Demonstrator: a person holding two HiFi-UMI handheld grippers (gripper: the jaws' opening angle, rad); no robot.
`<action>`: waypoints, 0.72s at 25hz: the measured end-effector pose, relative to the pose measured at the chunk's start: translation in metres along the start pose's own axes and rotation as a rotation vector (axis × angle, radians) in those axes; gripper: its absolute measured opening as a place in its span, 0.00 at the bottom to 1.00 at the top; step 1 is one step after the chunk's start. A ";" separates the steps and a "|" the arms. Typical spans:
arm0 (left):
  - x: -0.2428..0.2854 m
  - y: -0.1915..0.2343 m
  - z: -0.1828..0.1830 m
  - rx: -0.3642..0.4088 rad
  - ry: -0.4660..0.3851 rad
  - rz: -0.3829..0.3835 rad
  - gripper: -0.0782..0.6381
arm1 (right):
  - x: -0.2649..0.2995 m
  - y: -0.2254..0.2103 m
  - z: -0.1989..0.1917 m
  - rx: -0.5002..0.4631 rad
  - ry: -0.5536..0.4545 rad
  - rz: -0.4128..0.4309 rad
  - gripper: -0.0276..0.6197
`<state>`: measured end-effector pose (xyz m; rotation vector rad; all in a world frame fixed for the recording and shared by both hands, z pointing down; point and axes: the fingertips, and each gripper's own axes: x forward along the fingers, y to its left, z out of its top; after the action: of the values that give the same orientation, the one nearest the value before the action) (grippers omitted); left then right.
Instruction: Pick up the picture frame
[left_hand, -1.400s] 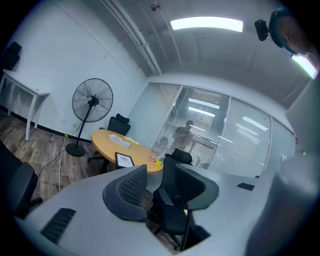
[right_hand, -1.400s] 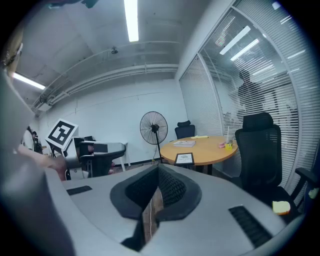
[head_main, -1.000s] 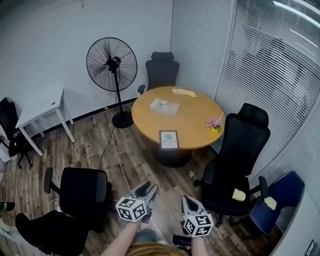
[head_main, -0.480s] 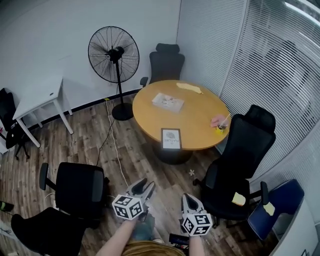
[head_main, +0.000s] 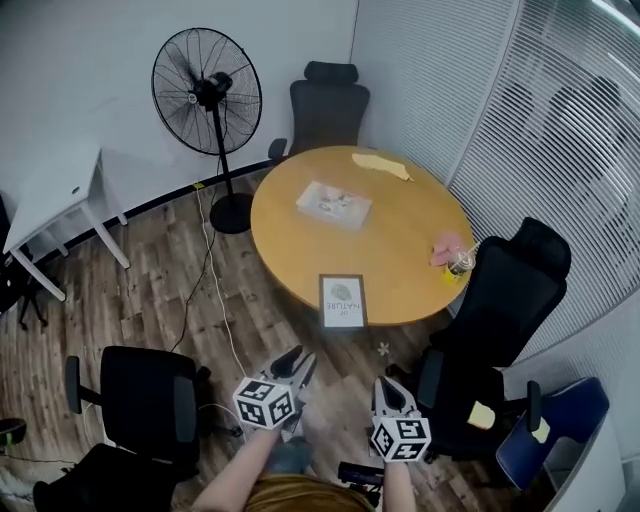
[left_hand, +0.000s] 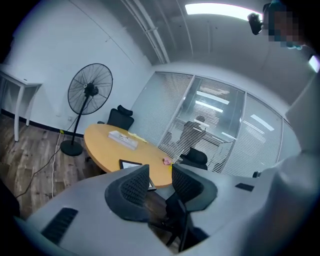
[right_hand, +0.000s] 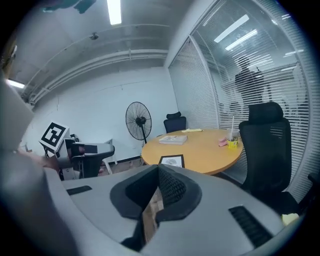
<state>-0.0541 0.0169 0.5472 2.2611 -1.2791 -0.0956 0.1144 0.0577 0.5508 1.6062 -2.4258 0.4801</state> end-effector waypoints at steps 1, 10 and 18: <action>0.012 0.008 0.004 -0.002 0.011 -0.004 0.33 | 0.013 -0.003 0.004 0.003 0.006 -0.006 0.06; 0.077 0.068 0.050 -0.039 0.020 -0.033 0.33 | 0.096 -0.023 0.054 0.040 -0.027 -0.061 0.06; 0.103 0.079 0.072 -0.045 0.014 -0.079 0.33 | 0.110 -0.027 0.074 0.015 -0.047 -0.105 0.06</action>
<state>-0.0813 -0.1290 0.5443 2.2698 -1.1693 -0.1358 0.0974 -0.0735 0.5229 1.7602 -2.3611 0.4477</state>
